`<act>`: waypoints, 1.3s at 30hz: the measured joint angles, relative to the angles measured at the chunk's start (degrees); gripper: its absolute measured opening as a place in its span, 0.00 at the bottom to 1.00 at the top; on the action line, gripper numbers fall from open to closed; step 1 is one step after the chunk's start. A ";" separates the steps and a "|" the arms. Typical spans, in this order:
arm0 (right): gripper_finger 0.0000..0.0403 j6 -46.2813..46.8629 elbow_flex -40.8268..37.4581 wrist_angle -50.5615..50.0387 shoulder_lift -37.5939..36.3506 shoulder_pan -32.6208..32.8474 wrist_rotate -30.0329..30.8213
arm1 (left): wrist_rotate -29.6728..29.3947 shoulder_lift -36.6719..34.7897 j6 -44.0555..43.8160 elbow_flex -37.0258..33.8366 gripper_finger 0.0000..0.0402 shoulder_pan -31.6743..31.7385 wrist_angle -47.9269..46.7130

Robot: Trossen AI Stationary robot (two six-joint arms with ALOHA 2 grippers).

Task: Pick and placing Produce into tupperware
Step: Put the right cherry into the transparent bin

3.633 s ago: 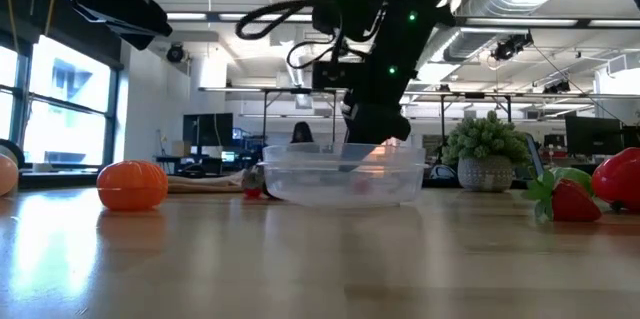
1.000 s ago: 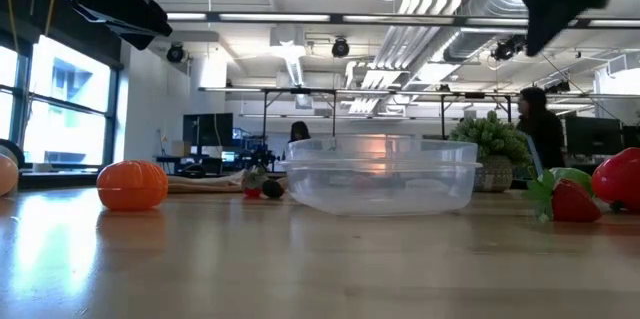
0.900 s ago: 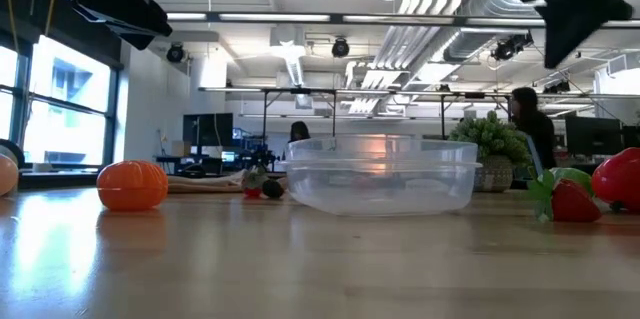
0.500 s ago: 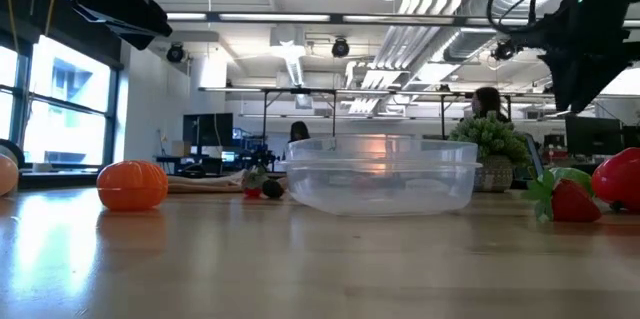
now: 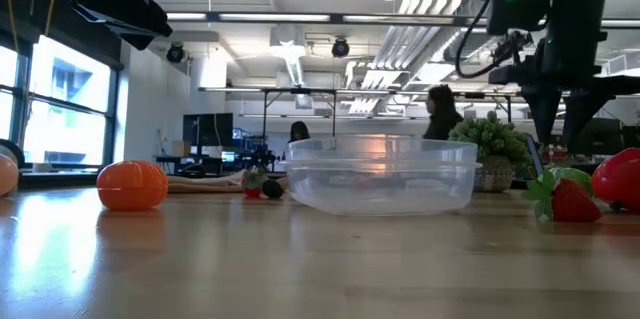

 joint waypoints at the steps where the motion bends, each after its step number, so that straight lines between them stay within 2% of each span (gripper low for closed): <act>1: 0.34 0.50 0.00 0.16 1.01 -0.52 -0.28 | 0.00 0.00 0.00 0.00 0.00 0.00 0.00; 13: 0.34 1.21 0.00 4.70 13.89 -2.86 -6.30 | -0.02 0.00 0.00 0.00 0.00 0.00 0.00; 20: 0.34 2.29 0.00 7.64 19.37 -2.83 -7.57 | 0.00 -0.02 0.00 0.00 0.00 0.00 0.00; 29: 0.34 2.26 0.00 6.58 23.84 -3.16 -4.77 | -0.02 0.00 0.00 0.00 0.00 0.02 0.02; 39: 0.34 -0.66 0.02 8.78 25.18 -5.36 -3.07 | -0.02 0.00 0.00 0.00 0.00 0.00 0.02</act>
